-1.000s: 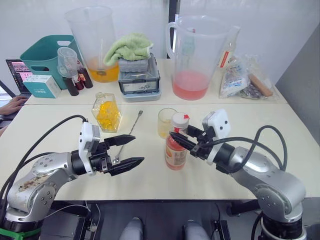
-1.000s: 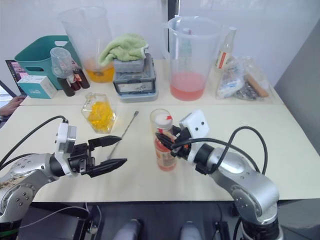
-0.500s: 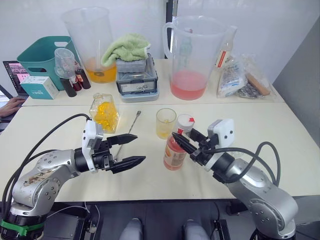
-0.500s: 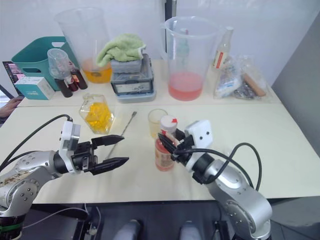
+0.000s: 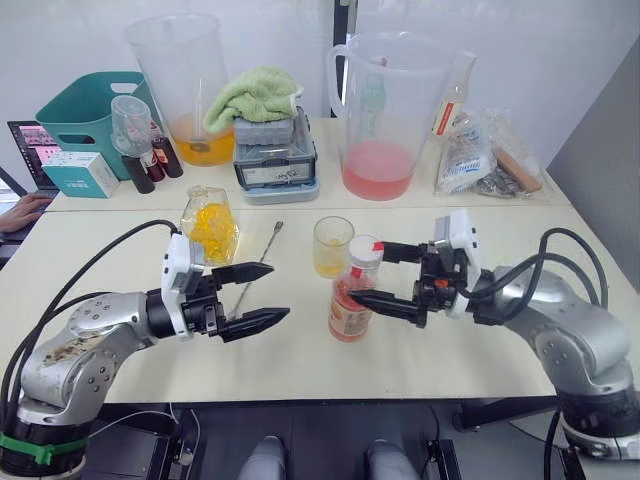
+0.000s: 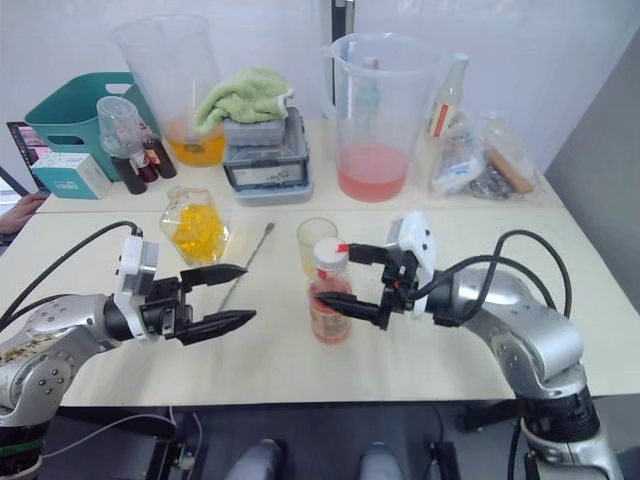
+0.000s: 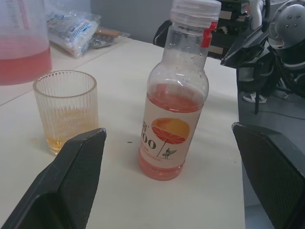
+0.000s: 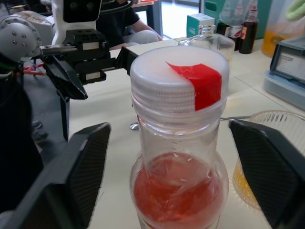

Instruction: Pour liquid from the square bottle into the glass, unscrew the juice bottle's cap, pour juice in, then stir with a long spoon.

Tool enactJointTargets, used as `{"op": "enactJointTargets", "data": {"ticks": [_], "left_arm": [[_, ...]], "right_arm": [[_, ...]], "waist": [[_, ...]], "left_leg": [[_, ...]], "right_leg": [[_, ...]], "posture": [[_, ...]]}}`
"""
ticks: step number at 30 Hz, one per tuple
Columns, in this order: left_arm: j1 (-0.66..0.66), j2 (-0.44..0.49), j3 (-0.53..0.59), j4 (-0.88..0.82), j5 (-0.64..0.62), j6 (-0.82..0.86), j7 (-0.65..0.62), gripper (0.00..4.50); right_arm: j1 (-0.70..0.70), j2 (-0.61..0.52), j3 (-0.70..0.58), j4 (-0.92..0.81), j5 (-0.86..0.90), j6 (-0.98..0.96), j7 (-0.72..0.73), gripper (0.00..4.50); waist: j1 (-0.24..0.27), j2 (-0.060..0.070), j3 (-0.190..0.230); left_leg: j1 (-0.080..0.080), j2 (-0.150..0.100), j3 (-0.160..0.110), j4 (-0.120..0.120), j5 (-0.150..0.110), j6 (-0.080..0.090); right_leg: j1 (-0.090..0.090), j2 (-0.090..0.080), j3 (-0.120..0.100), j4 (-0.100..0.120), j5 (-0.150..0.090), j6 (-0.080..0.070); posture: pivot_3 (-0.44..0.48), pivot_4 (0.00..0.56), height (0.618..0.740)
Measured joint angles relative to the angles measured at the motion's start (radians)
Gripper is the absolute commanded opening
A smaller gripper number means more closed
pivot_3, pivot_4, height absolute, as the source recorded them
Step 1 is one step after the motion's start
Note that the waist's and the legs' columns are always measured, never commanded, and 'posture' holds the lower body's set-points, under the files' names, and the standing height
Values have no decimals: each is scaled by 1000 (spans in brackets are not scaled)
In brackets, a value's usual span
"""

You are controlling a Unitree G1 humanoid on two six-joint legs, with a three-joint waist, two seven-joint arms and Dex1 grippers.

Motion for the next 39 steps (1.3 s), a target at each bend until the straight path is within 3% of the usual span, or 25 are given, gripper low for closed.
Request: {"op": "enactJointTargets", "data": {"ticks": [7,12,15,21,26,31,39], "left_arm": [[26,17,22,-7,-10,3,0,4500],[34,33,42,-23,-14,15,0,4500],[36,37,52,-25,-15,18,0,4500],[38,37,52,-32,-15,19,1,4500],[38,33,50,-35,-15,19,7,4500],[34,21,44,-36,-13,19,16,4500],[29,-16,14,-38,-10,16,34,4500]], "right_arm": [[-135,36,89,254,-94,-132,208,4461],[-177,57,97,307,-95,-143,311,4461],[-181,68,96,307,-71,-135,341,3658],[-195,73,91,332,-89,-147,349,1648],[-192,86,84,327,-94,-143,337,1579],[-155,89,70,243,-94,-109,243,1579],[-18,153,-47,-178,-37,169,-272,1579]], "waist": [[-1,0,0],[0,0,0],[1,0,0],[1,0,0],[-1,0,0],[0,0,0],[3,0,0]], "left_leg": [[0,0,0,0,0,0],[-1,0,0,0,0,0],[-1,0,0,0,0,0],[0,0,0,0,0,0],[0,0,0,0,0,0],[-1,0,0,0,0,0],[-5,0,-1,0,1,-1]], "right_leg": [[0,0,0,0,0,0],[0,0,0,-1,0,0],[0,0,0,-1,0,0],[0,0,0,-1,0,0],[0,0,0,-1,0,0],[-1,0,0,0,0,0],[-4,0,0,1,0,0]], "posture": [[0,150,740],[0,150,740],[0,150,740],[0,150,740],[0,150,740],[0,150,740],[0,150,740]]}}
